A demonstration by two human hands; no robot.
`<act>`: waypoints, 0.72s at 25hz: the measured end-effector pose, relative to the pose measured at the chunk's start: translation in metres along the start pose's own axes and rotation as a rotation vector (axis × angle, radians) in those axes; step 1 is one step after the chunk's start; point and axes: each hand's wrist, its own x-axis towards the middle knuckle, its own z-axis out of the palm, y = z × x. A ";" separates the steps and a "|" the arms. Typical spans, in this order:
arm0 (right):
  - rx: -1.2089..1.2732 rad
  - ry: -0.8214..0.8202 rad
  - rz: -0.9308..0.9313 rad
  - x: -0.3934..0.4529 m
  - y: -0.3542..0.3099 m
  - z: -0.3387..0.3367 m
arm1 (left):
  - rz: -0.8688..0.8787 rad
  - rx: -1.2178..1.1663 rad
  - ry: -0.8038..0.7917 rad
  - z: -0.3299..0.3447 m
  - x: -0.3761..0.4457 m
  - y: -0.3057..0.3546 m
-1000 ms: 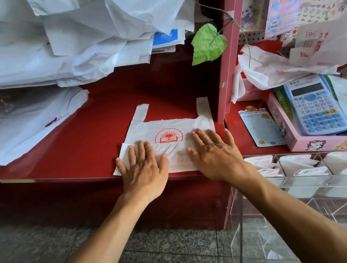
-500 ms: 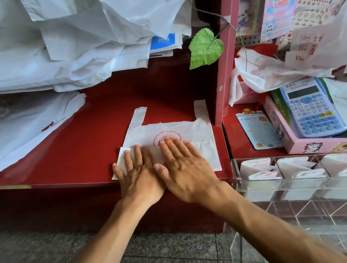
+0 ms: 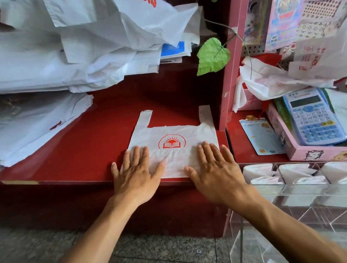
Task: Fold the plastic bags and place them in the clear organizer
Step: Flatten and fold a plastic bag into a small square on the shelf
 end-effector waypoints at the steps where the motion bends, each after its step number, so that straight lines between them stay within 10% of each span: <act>1: -0.020 0.002 0.002 -0.001 0.001 -0.001 | 0.016 0.016 -0.010 -0.002 0.000 -0.004; 11: 0.005 -0.156 -0.085 -0.010 0.034 -0.016 | 0.406 -0.059 0.035 -0.011 0.004 -0.082; 18: 0.362 0.057 -0.200 -0.009 0.070 -0.032 | 0.296 -0.501 0.141 -0.017 0.003 -0.096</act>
